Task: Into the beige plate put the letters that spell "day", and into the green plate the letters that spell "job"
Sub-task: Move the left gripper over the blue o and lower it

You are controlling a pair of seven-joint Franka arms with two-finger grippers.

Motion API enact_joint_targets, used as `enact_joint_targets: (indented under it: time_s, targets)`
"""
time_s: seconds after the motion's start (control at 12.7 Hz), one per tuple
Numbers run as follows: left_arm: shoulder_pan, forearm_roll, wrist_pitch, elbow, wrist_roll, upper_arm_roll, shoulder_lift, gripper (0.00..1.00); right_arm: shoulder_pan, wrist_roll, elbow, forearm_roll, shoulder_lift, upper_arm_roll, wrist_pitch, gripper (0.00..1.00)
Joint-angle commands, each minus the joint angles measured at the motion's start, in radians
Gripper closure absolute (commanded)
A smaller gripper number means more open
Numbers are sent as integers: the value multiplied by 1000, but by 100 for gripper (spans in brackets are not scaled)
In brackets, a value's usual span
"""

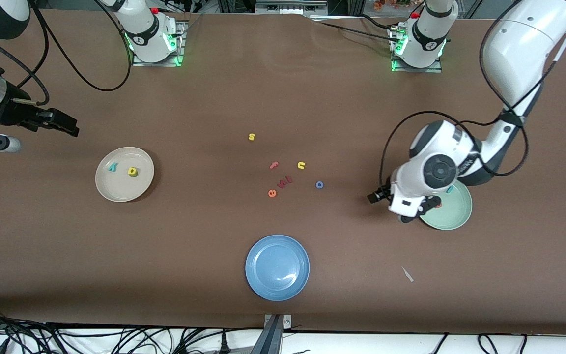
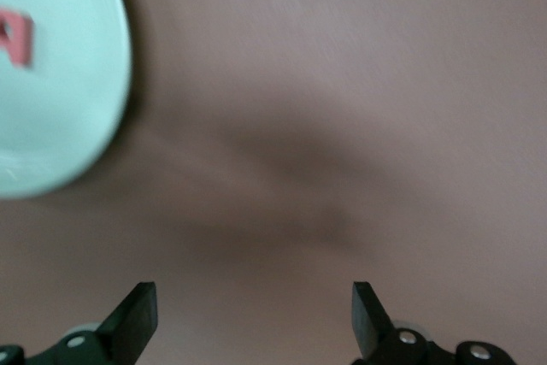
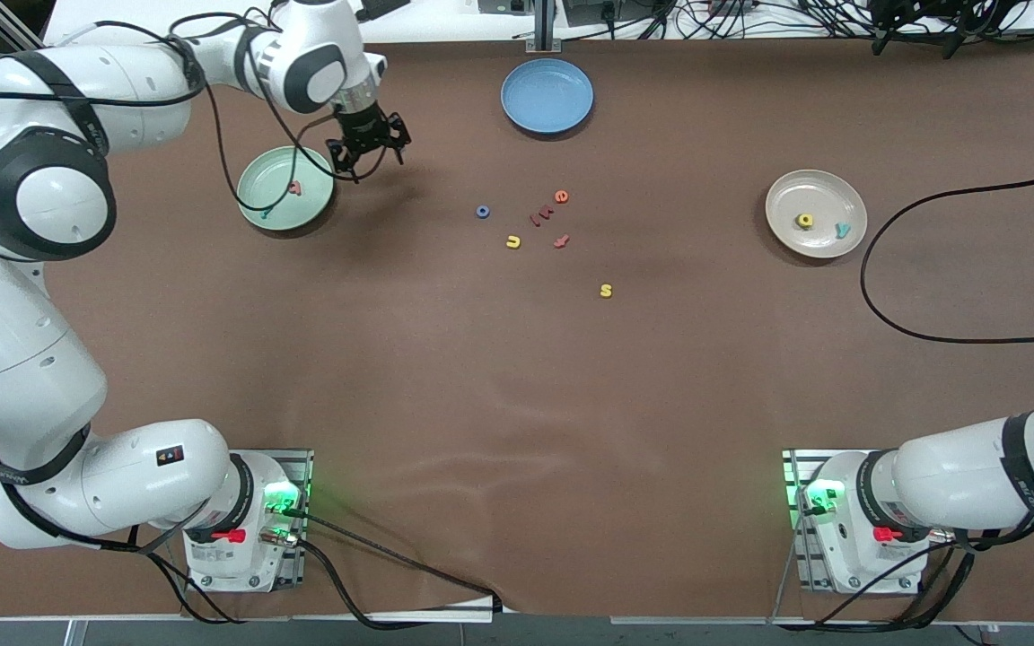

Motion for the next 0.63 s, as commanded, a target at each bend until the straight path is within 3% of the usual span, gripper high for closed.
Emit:
enact_joint_targets:
  time_s: [0.0, 0.31, 0.55]
  targets:
    - [-66, -19, 53, -1, -138, 4, 3, 0, 7, 3, 18, 2, 9, -8, -1, 0]
    - [-181, -18, 176, -1, -302, 13, 37, 30, 9, 3, 18, 3, 14, -8, -1, 0]
    - [-265, -1, 282, 1, -401, 42, 94, 30, 9, 3, 18, 3, 15, -8, 11, 0]
